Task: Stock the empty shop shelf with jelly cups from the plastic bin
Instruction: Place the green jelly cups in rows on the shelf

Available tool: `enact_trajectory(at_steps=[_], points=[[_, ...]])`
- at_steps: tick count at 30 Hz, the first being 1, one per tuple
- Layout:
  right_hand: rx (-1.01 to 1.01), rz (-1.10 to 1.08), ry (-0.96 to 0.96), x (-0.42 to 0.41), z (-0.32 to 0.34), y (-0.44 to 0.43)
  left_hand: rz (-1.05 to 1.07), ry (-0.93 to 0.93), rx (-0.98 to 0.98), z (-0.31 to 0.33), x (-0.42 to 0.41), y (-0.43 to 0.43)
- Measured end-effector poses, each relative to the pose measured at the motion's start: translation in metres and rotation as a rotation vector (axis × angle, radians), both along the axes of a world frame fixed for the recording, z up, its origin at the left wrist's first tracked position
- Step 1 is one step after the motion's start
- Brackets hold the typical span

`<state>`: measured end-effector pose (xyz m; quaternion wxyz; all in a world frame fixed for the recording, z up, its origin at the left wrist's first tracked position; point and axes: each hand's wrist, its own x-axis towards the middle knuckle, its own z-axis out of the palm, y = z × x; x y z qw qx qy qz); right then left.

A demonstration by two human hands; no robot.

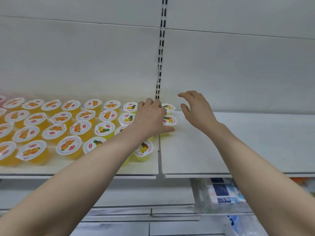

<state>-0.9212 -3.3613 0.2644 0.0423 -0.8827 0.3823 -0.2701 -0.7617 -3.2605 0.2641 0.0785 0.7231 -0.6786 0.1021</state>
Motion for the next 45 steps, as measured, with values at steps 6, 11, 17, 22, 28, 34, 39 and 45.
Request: enact_trajectory(at_steps=[6, 11, 17, 22, 28, 34, 39, 45], points=[[-0.058, 0.034, 0.036, -0.001, 0.010, 0.003, 0.011, 0.100, -0.036, 0.007, 0.006, 0.010], [-0.163, 0.082, 0.101, 0.007, 0.019, 0.012, 0.030, 0.116, -0.137, 0.022, 0.022, 0.027], [-0.265, 0.173, 0.163, 0.033, 0.029, 0.041, 0.072, 0.071, -0.233, 0.038, 0.061, 0.069], [-0.287, 0.244, 0.170, 0.074, 0.041, 0.086, 0.136, 0.051, -0.264, 0.048, 0.099, 0.127], [-0.353, 0.364, 0.145, 0.150, 0.049, 0.167, 0.208, -0.006, -0.344, 0.045, 0.161, 0.224], [-0.362, 0.496, 0.123, 0.243, 0.042, 0.277, 0.296, -0.050, -0.411, 0.032, 0.238, 0.346], [-0.385, 0.640, 0.115, 0.323, 0.020, 0.371, 0.413, -0.071, -0.379, 0.017, 0.298, 0.461], [-0.351, 0.830, 0.092, 0.411, -0.010, 0.481, 0.585, -0.050, -0.322, -0.011, 0.353, 0.594]])
